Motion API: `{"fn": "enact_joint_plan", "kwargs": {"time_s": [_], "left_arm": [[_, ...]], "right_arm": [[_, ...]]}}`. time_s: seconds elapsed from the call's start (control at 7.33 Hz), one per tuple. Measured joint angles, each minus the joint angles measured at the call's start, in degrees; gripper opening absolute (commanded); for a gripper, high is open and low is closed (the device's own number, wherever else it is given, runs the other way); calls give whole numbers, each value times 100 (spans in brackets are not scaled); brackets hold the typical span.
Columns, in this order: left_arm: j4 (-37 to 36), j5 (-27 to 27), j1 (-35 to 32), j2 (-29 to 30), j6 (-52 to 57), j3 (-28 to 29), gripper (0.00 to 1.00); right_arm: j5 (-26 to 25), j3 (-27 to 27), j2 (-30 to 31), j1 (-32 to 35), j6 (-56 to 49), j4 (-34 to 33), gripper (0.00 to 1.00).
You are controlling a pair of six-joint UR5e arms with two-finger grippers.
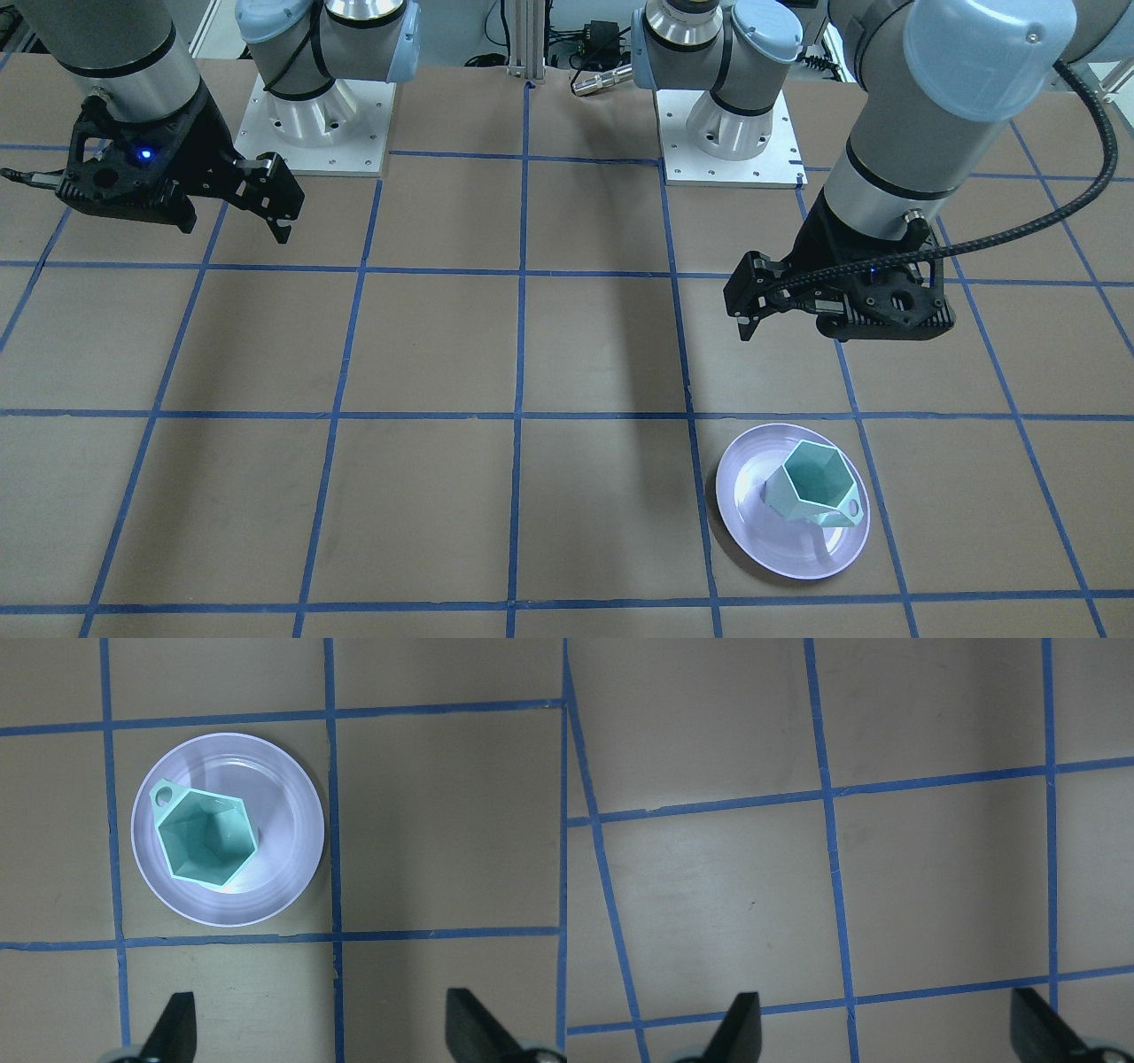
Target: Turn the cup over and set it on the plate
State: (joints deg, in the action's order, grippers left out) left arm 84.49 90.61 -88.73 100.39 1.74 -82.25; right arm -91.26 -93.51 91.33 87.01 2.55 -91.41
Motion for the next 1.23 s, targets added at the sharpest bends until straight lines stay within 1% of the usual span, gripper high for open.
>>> {"fn": "enact_joint_plan", "kwargs": {"time_s": [0.27,1.23], "left_arm": [[158,-2,36,-68,-4,-16,100],[182,2,39,-80,2,-85,100]], "right_arm": [[0,0,1,0,0,0,100],[0,8,6,0,0,0,100]]}}
